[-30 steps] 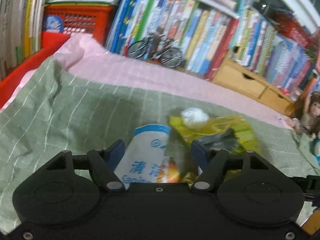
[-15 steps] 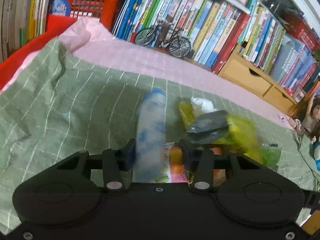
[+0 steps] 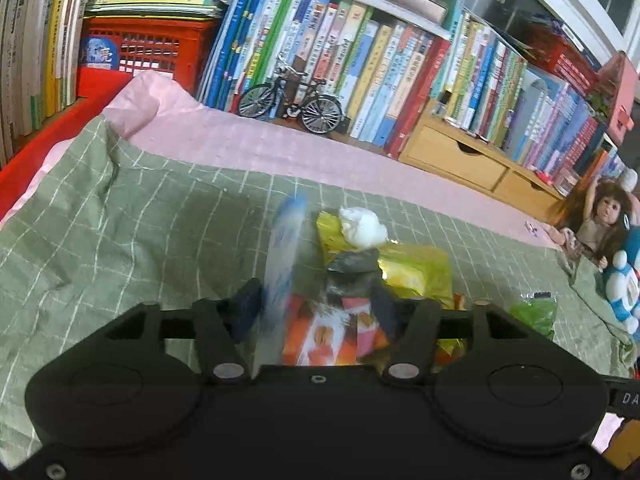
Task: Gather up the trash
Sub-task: 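Grasp the white-blue tube pack with the left gripper while the right gripper grasps the green wrapper and white paper, then lift the tube pack and the green wrapper off the bed with both grippers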
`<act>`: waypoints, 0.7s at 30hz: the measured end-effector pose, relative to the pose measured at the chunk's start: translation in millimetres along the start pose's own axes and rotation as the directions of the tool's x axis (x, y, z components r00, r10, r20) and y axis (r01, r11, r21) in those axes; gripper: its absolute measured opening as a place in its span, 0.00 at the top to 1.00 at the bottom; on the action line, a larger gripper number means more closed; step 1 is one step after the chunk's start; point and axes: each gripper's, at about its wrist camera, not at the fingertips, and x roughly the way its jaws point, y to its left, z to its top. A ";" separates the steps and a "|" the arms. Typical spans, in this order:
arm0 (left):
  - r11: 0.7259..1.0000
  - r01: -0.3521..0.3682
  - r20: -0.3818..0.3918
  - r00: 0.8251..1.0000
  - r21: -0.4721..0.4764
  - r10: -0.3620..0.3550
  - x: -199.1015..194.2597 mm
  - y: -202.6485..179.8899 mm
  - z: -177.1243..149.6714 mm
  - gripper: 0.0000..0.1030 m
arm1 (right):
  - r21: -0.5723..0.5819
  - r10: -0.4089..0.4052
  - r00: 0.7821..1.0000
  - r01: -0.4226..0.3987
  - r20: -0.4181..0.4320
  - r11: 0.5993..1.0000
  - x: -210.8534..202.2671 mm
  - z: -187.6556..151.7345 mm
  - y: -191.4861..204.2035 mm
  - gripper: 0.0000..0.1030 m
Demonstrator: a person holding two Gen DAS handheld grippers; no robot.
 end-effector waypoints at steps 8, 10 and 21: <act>0.998 -0.046 -0.012 0.999 0.041 0.046 1.7 -1.3 -12.3 0.58 | 0.003 -0.022 1.000 0.022 0.014 1.000 -16.5 -8.7 -12.8 0.43; 0.996 -0.077 -0.005 0.997 0.036 0.077 4.9 2.9 -14.0 0.58 | 0.008 -0.024 1.000 0.023 0.014 1.000 -18.4 -9.9 -15.5 0.43; 0.985 -0.172 -0.015 0.985 0.011 0.172 43.3 11.6 -6.8 0.30 | 0.020 -0.045 0.999 0.046 -0.007 0.999 -12.7 -16.2 -23.5 0.43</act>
